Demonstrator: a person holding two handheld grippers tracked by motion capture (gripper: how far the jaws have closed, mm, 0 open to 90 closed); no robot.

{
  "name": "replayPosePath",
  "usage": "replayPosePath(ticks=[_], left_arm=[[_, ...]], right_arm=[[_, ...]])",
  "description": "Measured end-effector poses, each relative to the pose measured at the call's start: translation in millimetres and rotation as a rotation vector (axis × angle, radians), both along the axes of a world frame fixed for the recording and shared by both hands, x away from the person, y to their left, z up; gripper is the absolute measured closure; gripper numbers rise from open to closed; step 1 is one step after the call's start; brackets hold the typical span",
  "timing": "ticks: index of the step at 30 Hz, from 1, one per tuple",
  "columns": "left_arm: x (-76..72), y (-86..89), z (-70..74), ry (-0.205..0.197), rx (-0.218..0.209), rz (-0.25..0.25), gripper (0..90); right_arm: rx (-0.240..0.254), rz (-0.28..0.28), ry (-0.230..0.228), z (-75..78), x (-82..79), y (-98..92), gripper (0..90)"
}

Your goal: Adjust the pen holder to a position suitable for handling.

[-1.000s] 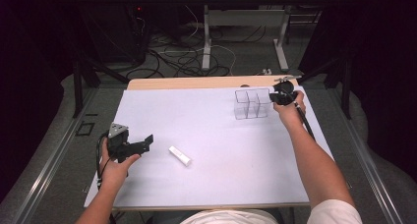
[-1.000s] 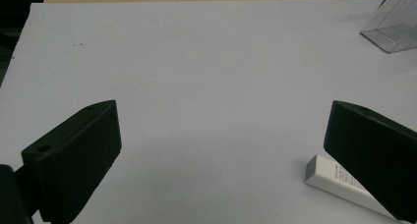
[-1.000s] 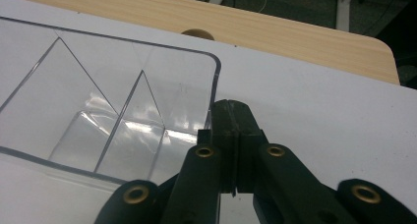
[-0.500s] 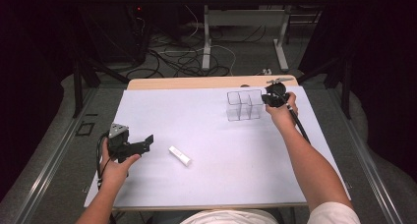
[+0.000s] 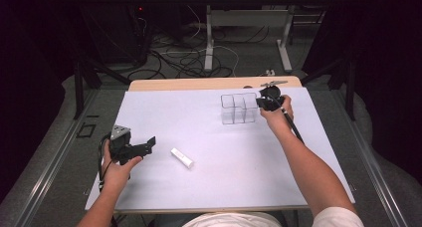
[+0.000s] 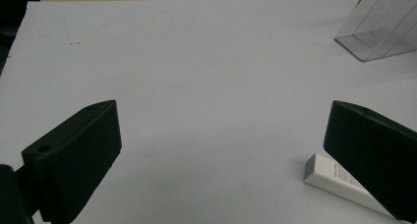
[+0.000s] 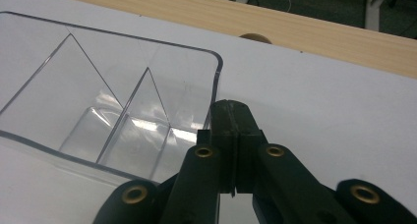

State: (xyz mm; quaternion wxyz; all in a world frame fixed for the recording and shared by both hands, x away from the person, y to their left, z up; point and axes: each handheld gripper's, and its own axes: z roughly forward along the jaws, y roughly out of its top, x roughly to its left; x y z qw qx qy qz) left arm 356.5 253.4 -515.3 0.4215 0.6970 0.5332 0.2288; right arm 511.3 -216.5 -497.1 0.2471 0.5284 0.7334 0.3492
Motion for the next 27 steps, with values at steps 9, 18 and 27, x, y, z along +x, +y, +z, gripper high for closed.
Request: replayPosePath(ticks=[9,18,27], left_arm=[[0.0,0.4,-0.1,-0.002,-0.002,-0.002,1.1],[0.3,0.0,-0.6,-0.002,-0.003,0.000,1.1],[0.1,0.0,-0.1,-0.003,0.003,-0.005,1.1]], right_arm=[[0.016,0.013,-0.007,-1.5,-5.0,20.9,90.0],[0.031,0.035,-0.003,-2.3,-9.2,38.6,90.0],[0.054,0.059,0.008,-2.9,-11.6,58.2,90.0]])
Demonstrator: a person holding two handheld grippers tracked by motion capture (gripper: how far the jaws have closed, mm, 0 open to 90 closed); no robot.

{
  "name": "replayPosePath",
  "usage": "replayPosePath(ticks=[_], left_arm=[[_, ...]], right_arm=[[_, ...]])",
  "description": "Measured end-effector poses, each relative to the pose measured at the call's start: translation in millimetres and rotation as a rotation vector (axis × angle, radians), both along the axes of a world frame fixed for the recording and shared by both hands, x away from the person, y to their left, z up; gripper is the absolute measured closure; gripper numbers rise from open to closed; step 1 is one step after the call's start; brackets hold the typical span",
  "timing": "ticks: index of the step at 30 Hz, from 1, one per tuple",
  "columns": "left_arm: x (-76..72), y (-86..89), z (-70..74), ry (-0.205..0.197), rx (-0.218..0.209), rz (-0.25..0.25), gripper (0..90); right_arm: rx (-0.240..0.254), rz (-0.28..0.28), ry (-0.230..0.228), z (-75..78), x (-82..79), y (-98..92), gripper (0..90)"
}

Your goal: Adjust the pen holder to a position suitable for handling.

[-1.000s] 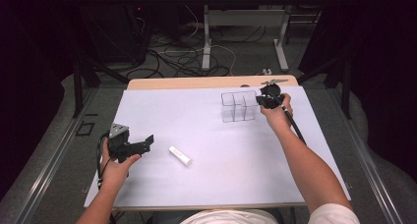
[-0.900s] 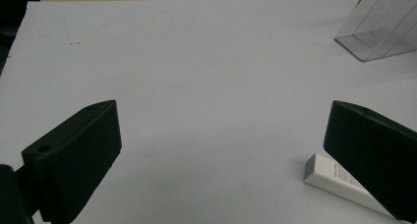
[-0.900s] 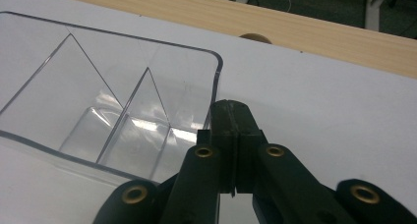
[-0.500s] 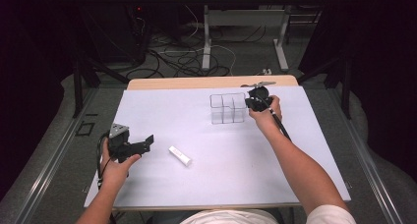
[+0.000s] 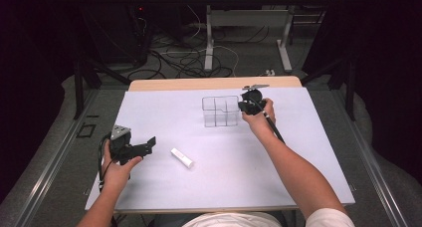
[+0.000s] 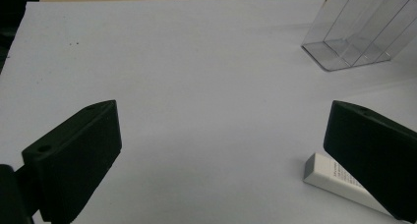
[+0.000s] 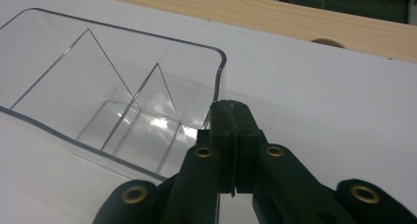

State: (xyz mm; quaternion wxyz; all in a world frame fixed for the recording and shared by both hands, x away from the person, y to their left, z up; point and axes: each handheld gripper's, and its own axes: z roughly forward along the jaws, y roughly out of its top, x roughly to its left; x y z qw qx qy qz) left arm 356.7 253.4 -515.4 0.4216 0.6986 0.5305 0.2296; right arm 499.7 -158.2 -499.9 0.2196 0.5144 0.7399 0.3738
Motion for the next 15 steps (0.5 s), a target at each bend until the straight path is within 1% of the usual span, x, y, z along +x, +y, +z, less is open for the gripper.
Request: replayPosePath(ticks=[5,7,8,15], left_arm=[[0.2,0.0,-0.3,0.001,-0.001,0.000,1.1],[0.2,0.0,-0.2,0.000,0.001,-0.002,1.1],[0.2,-0.1,-0.2,0.000,0.001,-0.001,1.1],[0.1,-0.1,-0.1,-0.001,0.002,-0.002,1.1]], right_arm=[[0.007,0.012,0.002,-1.0,-1.7,9.3,90.0],[0.004,0.020,0.008,-2.2,-2.2,11.6,90.0],[0.006,0.021,0.019,-2.9,-2.6,12.7,90.0],[0.011,0.025,0.019,-4.2,-2.4,13.0,90.0]])
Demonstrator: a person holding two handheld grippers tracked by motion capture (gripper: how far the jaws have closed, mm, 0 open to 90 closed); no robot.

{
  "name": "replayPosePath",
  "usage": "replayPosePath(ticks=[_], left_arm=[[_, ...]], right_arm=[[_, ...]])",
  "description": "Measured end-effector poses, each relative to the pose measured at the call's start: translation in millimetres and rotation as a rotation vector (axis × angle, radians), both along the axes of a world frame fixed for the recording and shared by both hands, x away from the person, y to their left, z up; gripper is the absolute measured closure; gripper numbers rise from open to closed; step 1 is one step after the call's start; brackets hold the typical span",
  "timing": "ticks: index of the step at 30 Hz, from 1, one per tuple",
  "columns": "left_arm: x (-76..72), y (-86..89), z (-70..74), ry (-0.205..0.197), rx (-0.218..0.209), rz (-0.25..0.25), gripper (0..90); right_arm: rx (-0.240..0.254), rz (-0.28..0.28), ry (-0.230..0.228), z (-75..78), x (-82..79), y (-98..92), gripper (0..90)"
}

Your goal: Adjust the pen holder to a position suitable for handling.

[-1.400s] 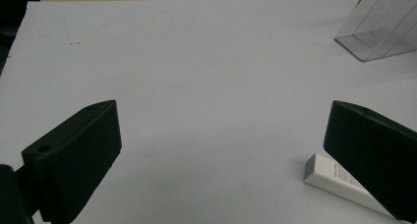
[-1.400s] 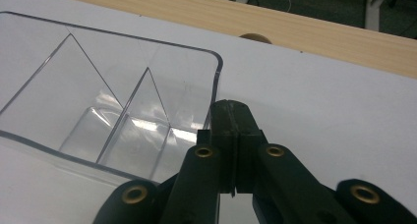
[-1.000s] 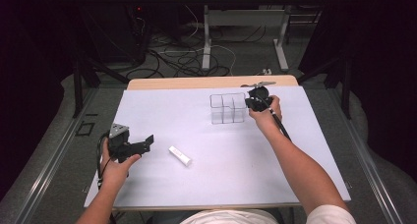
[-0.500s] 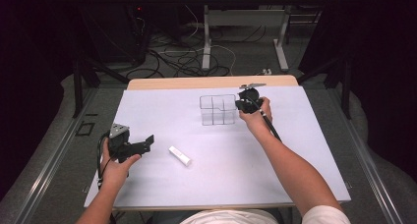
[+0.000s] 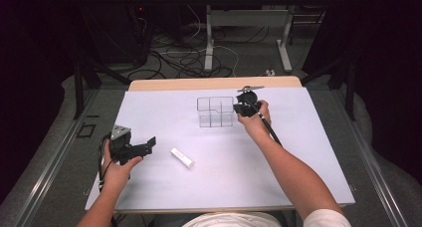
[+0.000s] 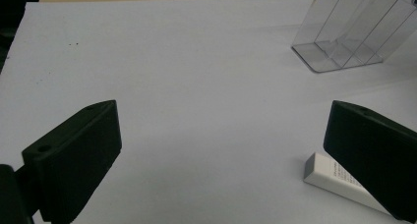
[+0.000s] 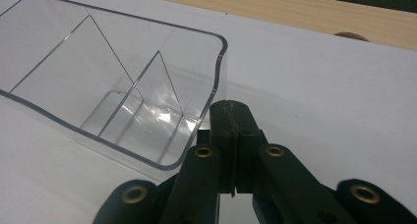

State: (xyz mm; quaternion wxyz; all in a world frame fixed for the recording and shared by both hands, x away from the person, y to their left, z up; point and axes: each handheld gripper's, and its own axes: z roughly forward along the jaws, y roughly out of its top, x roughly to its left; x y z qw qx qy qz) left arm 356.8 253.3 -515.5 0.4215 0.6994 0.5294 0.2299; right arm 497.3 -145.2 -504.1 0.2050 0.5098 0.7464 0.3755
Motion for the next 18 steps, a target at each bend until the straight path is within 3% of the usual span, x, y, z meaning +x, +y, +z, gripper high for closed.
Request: replayPosePath(ticks=[8,18], left_arm=[[-0.4,0.1,0.4,0.002,0.002,-0.001,1.1],[-0.5,-0.3,0.6,-0.003,0.003,0.000,1.3]], right_arm=[[-0.006,0.008,-0.005,0.8,-0.4,-1.9,89.8],[0.025,-0.006,-0.043,9.4,-6.8,-18.1,82.2]])
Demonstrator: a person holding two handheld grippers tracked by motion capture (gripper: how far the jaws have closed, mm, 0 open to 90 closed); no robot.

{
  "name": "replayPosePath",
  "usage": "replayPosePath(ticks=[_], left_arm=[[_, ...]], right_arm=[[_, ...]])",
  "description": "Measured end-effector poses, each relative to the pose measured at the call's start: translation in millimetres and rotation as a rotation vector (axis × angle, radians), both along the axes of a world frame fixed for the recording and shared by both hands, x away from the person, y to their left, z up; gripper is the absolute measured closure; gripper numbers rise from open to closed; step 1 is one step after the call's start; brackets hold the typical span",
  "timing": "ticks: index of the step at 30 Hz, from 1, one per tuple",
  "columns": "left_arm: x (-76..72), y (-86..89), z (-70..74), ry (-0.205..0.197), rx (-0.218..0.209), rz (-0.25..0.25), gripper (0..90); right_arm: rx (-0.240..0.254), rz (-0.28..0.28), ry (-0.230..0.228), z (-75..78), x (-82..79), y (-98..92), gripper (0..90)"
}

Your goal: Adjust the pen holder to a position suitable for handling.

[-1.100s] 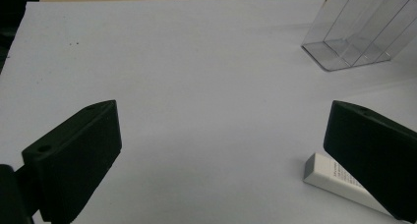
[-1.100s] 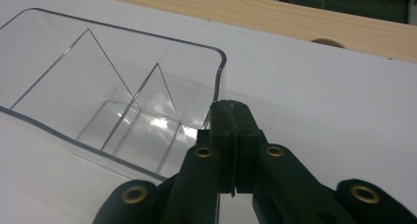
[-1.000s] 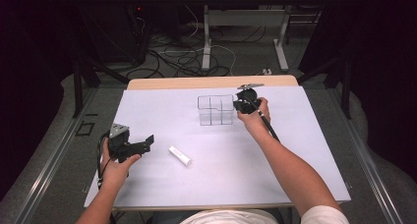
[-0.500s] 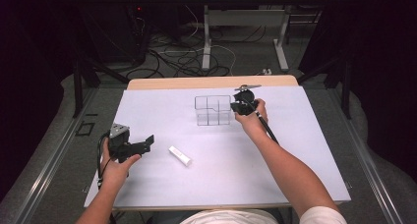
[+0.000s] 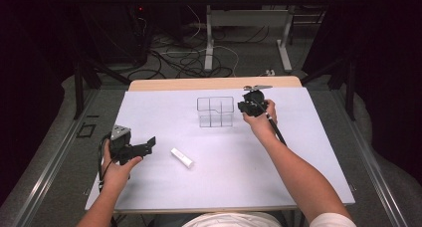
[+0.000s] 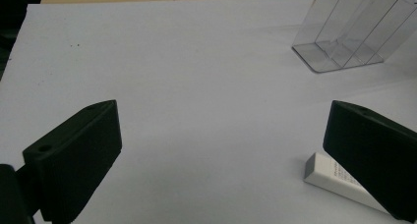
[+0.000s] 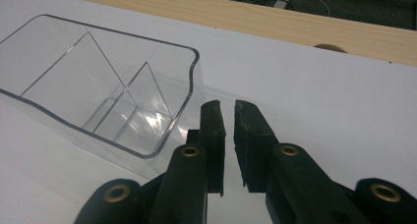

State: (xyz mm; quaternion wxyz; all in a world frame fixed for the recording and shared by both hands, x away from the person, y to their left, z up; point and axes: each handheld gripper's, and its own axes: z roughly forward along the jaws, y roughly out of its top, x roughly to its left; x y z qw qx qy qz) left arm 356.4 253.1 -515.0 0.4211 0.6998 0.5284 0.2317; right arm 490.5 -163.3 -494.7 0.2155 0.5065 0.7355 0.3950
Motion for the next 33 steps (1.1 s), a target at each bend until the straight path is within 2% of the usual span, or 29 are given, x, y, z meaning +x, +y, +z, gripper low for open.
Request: replayPosePath(ticks=[5,8,18,21,29,33], left_arm=[[0.0,-0.6,-0.1,-0.002,0.003,-0.002,1.6],[0.2,-0.7,-0.4,-0.001,0.001,-0.004,1.7],[0.6,-1.5,-1.4,0.011,0.018,-0.014,2.2],[0.5,-2.3,-1.9,0.017,0.017,-0.012,2.5],[0.9,-3.0,-2.9,0.016,0.018,-0.010,2.7],[0.9,-3.0,-3.2,0.017,0.018,-0.009,2.8]], right_arm=[[0.019,0.013,-0.020,4.5,-6.5,-4.5,77.1],[0.015,0.033,-0.032,5.7,-11.6,-5.7,74.3],[0.061,0.105,-0.067,7.2,-33.3,-2.0,59.3],[0.063,0.140,-0.061,8.3,-39.7,-0.2,53.9],[0.089,0.211,-0.067,7.5,-55.5,6.4,47.0],[0.072,0.248,-0.050,5.7,-61.0,11.9,42.3]])
